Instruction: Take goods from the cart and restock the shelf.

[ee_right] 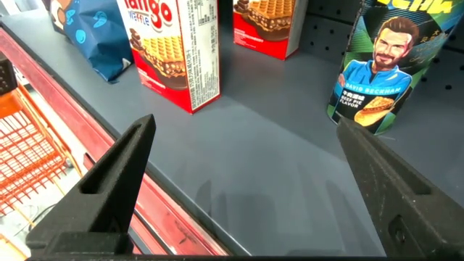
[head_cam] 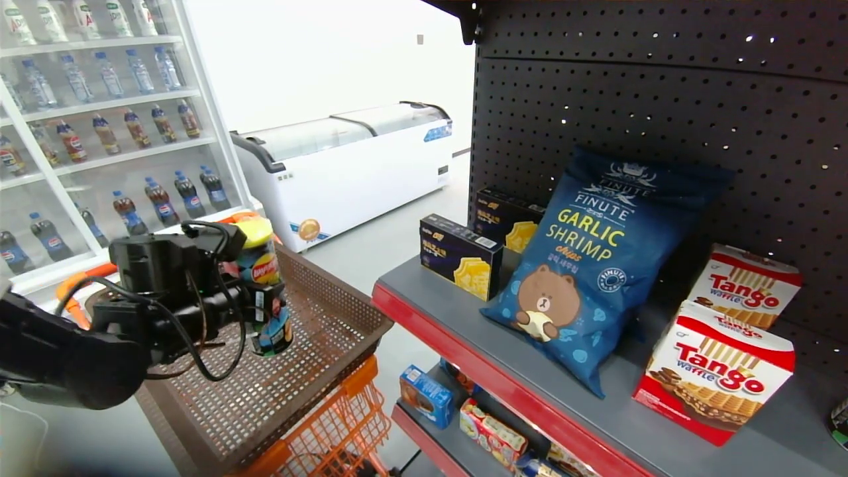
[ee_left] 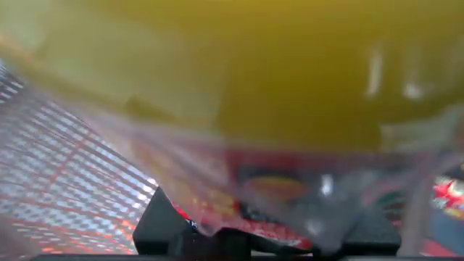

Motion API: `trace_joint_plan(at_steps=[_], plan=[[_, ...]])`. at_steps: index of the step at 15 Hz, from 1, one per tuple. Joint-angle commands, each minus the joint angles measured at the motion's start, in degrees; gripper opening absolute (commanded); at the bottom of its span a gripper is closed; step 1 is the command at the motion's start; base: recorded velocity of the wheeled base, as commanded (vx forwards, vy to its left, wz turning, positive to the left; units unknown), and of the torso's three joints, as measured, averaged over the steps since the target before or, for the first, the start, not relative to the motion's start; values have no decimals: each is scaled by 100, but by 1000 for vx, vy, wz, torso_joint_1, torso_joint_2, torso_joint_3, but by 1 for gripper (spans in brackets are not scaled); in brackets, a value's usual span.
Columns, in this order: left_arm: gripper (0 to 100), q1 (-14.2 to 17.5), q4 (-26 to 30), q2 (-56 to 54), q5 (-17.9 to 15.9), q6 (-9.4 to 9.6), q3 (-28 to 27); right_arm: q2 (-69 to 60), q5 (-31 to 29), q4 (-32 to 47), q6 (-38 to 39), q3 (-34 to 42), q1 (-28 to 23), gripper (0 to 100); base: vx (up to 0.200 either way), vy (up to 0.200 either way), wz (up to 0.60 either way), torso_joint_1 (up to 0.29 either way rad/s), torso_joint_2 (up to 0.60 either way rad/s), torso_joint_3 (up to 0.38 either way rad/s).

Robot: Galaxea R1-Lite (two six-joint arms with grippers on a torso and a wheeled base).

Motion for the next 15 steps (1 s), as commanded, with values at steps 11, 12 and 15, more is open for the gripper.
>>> trace_joint_plan(at_steps=[11, 12, 15], plan=[[0, -126, 1836, -3515, -861, -325, 731, 0, 0, -2, 0, 0, 2, 100, 0, 0, 0, 0, 0, 0], [0, -126, 2381, -3893, -1362, -325, 731, 0, 0, -2, 0, 0, 2, 100, 0, 0, 0, 0, 0, 0], [0, -144, 2320, -4279, -1942, -290, 1188, 0, 0, -2, 0, 0, 2, 100, 0, 0, 0, 0, 0, 0]])
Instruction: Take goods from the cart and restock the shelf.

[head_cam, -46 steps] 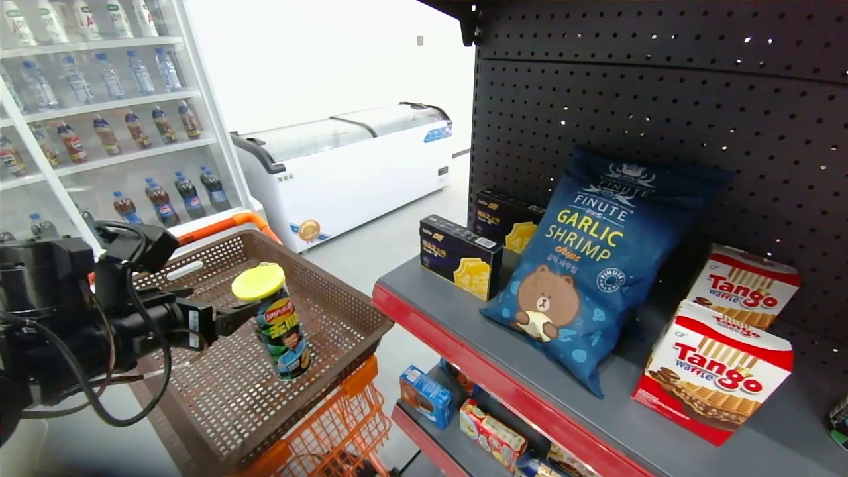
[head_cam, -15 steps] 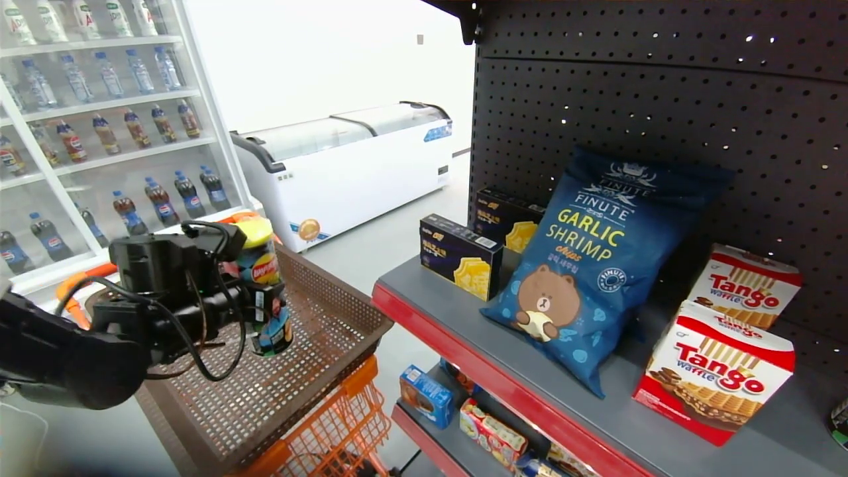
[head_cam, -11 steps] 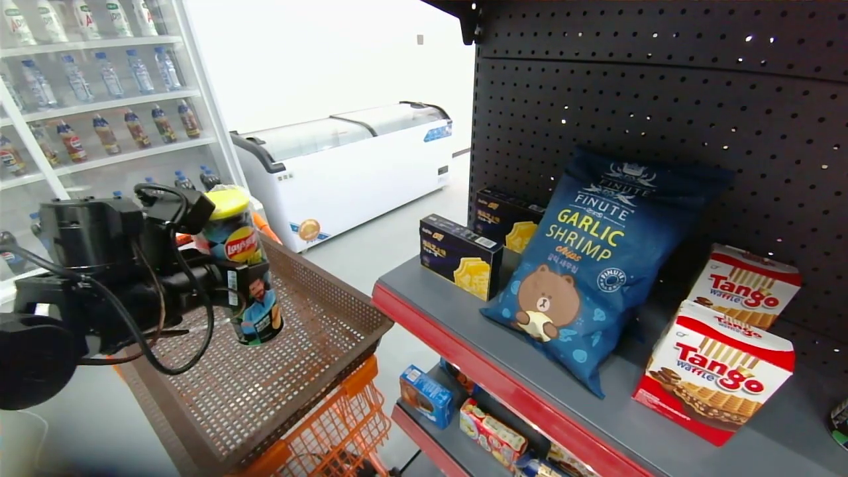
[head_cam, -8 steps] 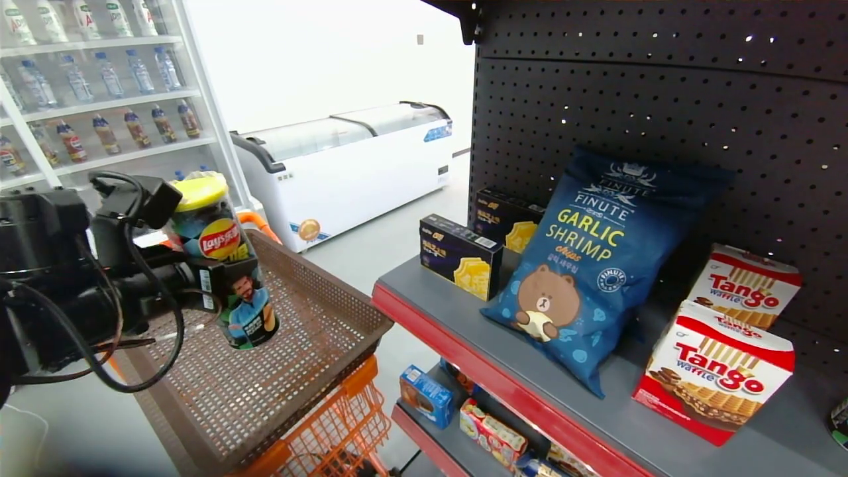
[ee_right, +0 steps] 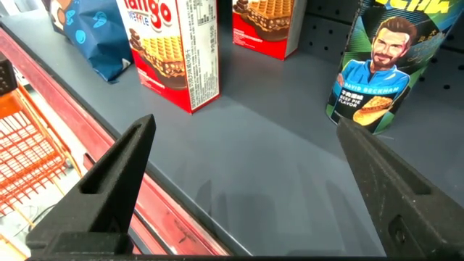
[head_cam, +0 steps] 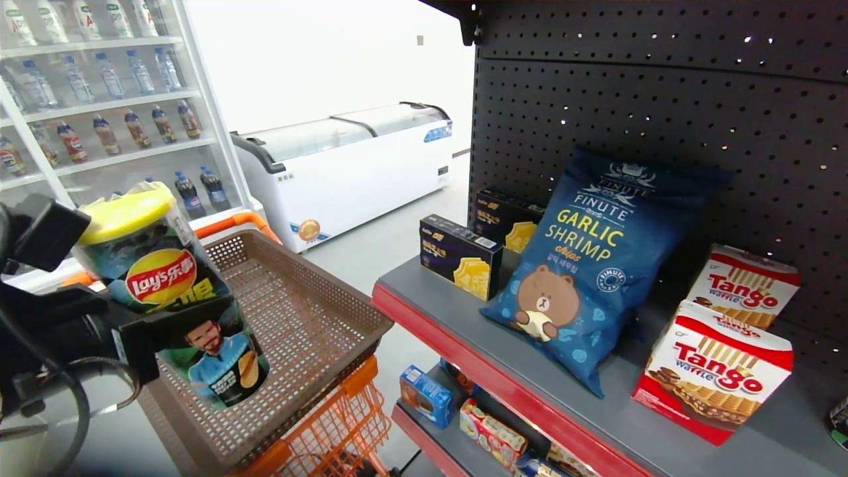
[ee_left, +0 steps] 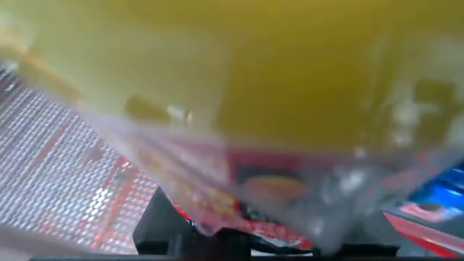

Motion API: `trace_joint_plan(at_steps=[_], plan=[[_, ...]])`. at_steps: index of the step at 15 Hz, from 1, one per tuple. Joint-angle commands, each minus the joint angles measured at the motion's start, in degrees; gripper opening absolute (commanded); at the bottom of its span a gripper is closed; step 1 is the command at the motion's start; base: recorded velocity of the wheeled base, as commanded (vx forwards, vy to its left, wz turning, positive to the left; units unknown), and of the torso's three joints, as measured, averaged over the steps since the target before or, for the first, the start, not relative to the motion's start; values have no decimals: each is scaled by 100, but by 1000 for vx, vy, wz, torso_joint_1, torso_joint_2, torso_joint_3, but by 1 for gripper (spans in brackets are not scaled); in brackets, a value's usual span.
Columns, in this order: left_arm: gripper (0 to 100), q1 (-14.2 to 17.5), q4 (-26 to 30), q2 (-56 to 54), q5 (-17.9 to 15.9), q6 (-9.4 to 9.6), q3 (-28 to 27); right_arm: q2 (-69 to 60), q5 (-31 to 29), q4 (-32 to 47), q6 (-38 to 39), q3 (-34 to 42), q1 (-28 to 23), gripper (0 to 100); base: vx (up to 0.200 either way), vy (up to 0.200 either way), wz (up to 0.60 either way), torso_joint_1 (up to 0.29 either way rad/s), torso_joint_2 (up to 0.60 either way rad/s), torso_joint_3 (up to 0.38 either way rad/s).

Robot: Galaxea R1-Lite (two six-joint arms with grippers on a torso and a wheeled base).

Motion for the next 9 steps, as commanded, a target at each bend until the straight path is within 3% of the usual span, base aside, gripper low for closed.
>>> trace_joint_plan(at_steps=[1, 2, 5, 6, 7, 9], plan=[[0, -203, -161, -359, -194, -3, 228, 0, 0, -2, 0, 0, -1, 100, 0, 0, 0, 0, 0, 0], [0, -493, -188, -298, -396, -3, 219, 0, 0, -2, 0, 0, -1, 100, 0, 0, 0, 0, 0, 0], [0, -590, -328, 10, -1143, 59, 123, 0, 0, -2, 0, 0, -1, 100, 0, 0, 0, 0, 0, 0], [0, -651, -408, 194, -1609, 85, 35, 0, 0, -2, 0, 0, -1, 100, 0, 0, 0, 0, 0, 0], [0, -765, -416, 326, -1864, 85, 35, 0, 0, -2, 0, 0, -1, 100, 0, 0, 0, 0, 0, 0], [0, -941, -434, 379, -2048, 85, 43, 0, 0, -2, 0, 0, -1, 100, 0, 0, 0, 0, 0, 0]])
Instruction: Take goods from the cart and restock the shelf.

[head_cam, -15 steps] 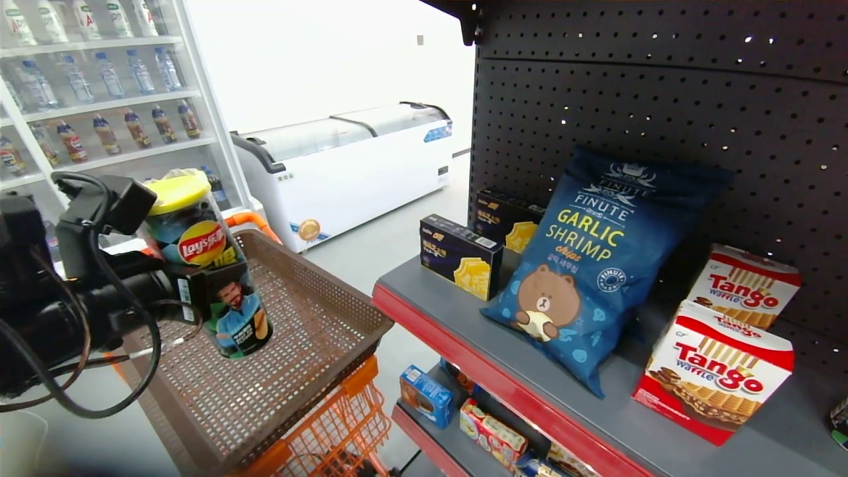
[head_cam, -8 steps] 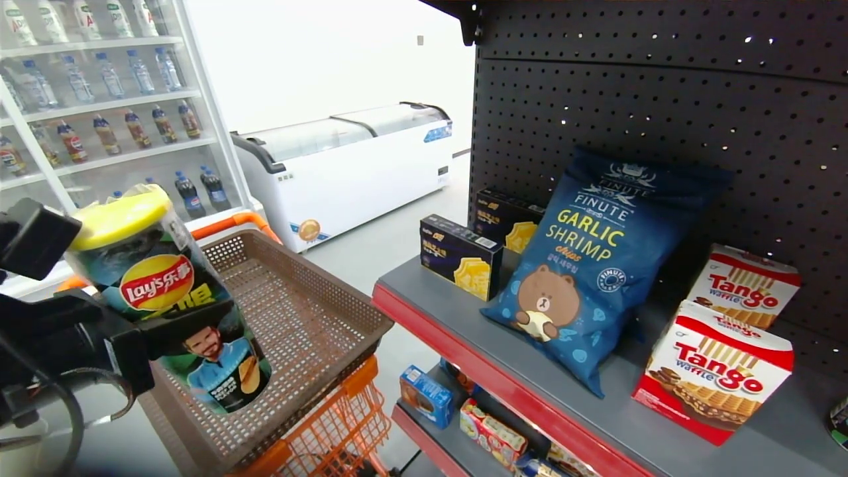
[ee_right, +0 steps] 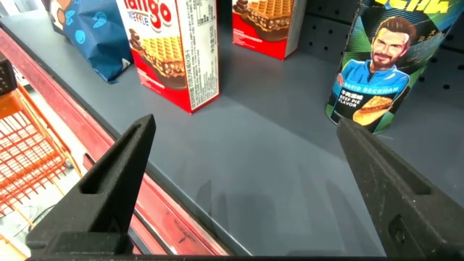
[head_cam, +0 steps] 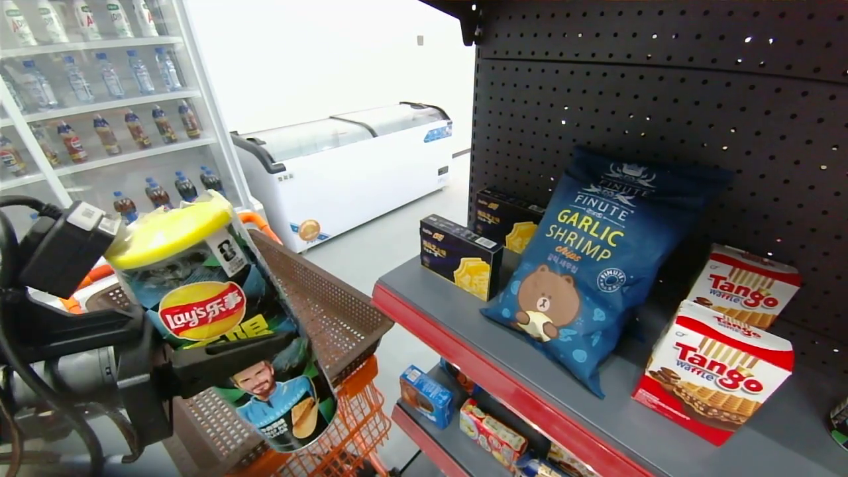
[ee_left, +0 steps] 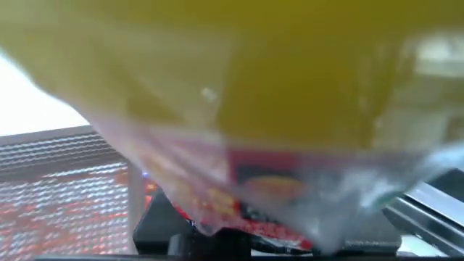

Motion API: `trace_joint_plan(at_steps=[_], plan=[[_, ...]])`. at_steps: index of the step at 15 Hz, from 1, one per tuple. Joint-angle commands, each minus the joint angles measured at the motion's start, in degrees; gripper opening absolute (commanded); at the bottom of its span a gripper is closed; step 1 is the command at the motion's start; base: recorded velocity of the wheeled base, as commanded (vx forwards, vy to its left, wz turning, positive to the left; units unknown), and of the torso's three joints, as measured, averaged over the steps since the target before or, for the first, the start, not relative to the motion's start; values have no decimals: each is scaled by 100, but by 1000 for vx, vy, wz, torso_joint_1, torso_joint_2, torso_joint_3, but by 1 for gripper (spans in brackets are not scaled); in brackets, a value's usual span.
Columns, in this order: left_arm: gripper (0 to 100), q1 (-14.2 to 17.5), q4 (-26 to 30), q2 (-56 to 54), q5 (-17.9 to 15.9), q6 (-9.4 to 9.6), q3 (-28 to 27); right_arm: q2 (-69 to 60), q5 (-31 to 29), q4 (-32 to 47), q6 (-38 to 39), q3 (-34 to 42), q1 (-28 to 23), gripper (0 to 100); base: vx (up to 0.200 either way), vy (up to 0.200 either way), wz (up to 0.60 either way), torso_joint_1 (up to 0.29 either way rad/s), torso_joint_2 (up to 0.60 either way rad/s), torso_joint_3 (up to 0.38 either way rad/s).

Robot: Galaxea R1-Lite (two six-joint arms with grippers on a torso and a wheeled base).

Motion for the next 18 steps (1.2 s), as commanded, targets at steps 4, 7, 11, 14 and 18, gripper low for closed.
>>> trace_joint_plan(at_steps=[4, 7, 11, 14, 18], plan=[[0, -401, 8, 217, -722, -8, -29, 0, 18, -2, -9, 0, -1, 100, 0, 0, 0, 0, 0, 0], [0, -744, 60, 120, -1407, -25, 24, 0, 18, -2, -9, 0, -1, 100, 0, 0, 0, 0, 0, 0], [0, -893, 60, 120, -1416, -8, 32, 0, 18, -2, -9, 0, -1, 100, 0, 0, -150, 1, 1, 2], [0, -920, 60, 103, -1416, 1, 138, 0, 18, -2, -9, 0, -1, 100, 0, 0, -600, -1, -2, 1], [0, -963, 60, 103, -1407, 1, 243, 0, 18, -2, -9, 0, -1, 100, 0, 0, -600, 2, 0, 4]])
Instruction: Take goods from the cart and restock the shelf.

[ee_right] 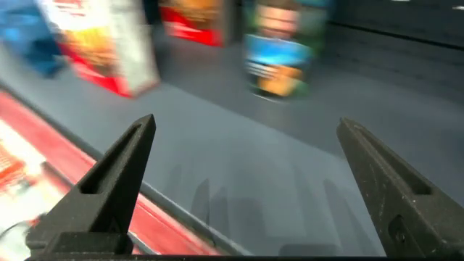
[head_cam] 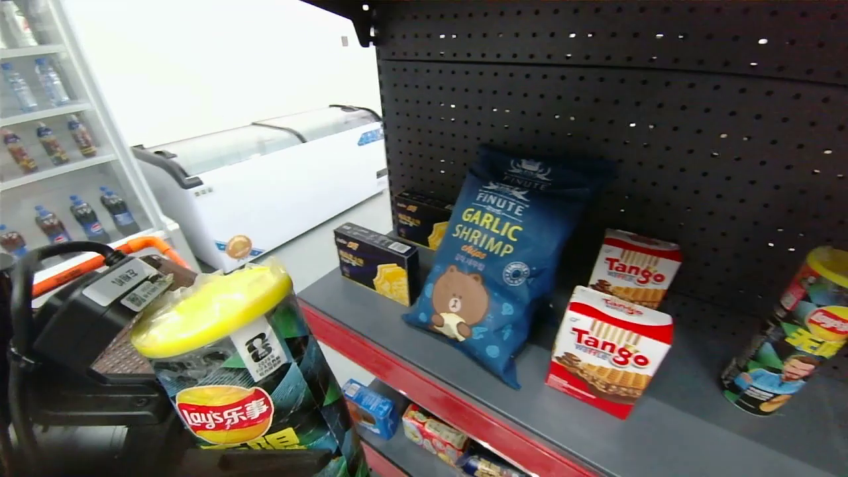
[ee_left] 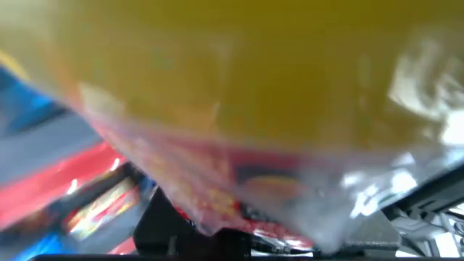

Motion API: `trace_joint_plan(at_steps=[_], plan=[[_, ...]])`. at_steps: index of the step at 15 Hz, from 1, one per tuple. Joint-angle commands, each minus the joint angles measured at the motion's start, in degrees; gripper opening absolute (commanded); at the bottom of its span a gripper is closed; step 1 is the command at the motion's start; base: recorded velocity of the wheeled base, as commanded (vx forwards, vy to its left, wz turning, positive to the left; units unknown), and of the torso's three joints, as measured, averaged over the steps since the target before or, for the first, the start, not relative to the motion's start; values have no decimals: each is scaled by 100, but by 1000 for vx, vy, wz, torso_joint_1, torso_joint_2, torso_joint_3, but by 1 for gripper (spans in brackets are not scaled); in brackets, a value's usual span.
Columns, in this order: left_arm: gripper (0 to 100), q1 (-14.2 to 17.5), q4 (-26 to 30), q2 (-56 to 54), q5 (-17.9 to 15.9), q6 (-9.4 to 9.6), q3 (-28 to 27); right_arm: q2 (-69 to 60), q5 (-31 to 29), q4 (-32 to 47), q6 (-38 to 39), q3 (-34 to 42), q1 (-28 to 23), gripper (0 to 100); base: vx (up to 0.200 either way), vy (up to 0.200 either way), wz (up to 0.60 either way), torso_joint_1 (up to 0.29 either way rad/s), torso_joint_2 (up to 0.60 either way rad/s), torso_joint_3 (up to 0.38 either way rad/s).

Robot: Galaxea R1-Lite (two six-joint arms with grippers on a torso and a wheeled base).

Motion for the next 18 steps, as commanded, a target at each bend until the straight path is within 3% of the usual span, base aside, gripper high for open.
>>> trace_joint_plan(at_steps=[1, 12, 18], plan=[[0, -2, -5, 0, 2, 1, 25, 0, 1, -2, -1, 0, -1, 100, 0, 0, -600, -2, -2, 2], [0, -2, -5, -8, 2, 107, 122, 0, 1, -2, -1, 0, -1, 100, 0, 0, -600, 1, 1, 2], [0, 7, 3, -149, 20, 107, 131, 0, 1, -2, -1, 0, -1, 100, 0, 0, 0, 0, 0, 0]])
